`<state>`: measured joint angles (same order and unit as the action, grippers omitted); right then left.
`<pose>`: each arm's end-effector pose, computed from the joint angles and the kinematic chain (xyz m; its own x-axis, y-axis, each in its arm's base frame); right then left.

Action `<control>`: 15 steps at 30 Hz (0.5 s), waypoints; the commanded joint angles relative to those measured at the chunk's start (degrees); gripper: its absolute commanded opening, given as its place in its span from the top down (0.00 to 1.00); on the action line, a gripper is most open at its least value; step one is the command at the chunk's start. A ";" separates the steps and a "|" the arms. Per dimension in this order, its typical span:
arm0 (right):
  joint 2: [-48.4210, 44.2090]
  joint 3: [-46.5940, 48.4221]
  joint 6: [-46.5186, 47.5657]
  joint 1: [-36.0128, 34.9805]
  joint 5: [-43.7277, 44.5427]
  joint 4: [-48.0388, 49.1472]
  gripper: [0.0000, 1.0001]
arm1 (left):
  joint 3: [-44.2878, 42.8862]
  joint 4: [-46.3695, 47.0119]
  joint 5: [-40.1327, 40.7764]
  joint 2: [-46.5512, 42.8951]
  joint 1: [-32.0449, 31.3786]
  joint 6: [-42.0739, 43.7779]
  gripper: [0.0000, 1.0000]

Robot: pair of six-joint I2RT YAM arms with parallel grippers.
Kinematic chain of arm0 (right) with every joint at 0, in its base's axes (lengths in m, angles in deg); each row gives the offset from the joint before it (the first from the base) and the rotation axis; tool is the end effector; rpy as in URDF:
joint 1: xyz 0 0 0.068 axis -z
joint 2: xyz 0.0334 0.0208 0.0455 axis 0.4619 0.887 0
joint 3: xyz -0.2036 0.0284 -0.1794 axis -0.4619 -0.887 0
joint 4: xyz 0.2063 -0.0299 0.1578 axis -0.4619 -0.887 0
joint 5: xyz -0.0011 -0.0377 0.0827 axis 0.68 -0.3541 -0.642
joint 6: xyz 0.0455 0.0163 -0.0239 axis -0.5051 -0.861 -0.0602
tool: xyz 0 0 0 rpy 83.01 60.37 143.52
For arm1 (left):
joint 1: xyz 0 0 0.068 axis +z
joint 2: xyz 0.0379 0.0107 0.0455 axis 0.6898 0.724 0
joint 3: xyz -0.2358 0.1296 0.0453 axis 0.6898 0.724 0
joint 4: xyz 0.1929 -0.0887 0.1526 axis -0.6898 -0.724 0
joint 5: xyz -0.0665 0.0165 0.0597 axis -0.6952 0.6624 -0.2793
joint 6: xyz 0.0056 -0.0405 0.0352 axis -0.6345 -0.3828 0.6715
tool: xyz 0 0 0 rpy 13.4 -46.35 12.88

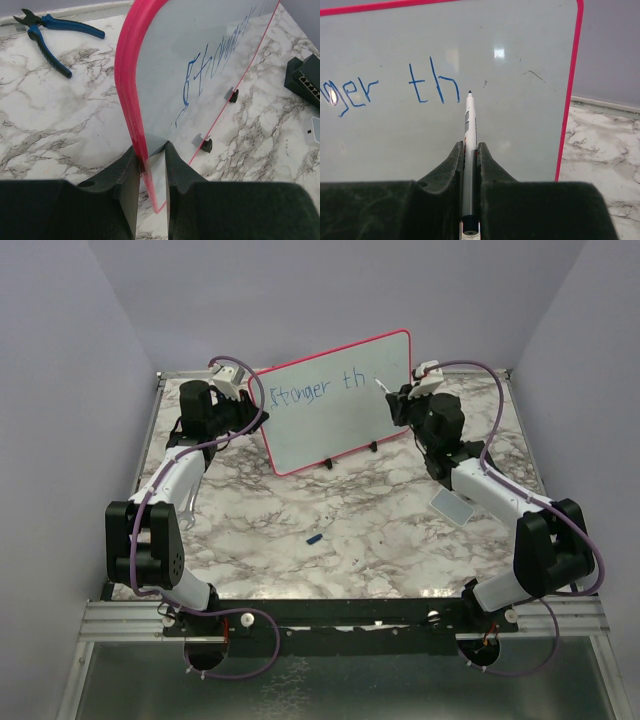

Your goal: Write a sentence on the whiteboard

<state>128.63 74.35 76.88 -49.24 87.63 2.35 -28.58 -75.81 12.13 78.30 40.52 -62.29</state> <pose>0.3287 0.1295 0.3056 -0.0452 0.0296 -0.9985 -0.3338 0.9416 0.0430 0.3541 -0.0389 0.2885 -0.3957 -0.0789 -0.9150 0.5214 0.8009 -0.2946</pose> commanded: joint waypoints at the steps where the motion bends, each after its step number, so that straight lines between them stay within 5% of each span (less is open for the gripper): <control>1: 1.64 0.59 0.47 0.12 -1.48 1.91 0.99 | -0.21 -3.51 0.72 0.96 -0.35 3.34 0.91; 15: 5.71 5.15 0.93 0.20 1.30 1.53 0.99 | -0.32 -3.68 0.58 1.10 -0.27 3.75 0.93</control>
<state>133.13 77.19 76.94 -49.24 87.59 3.10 -28.61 -75.86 12.00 78.30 40.54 -61.77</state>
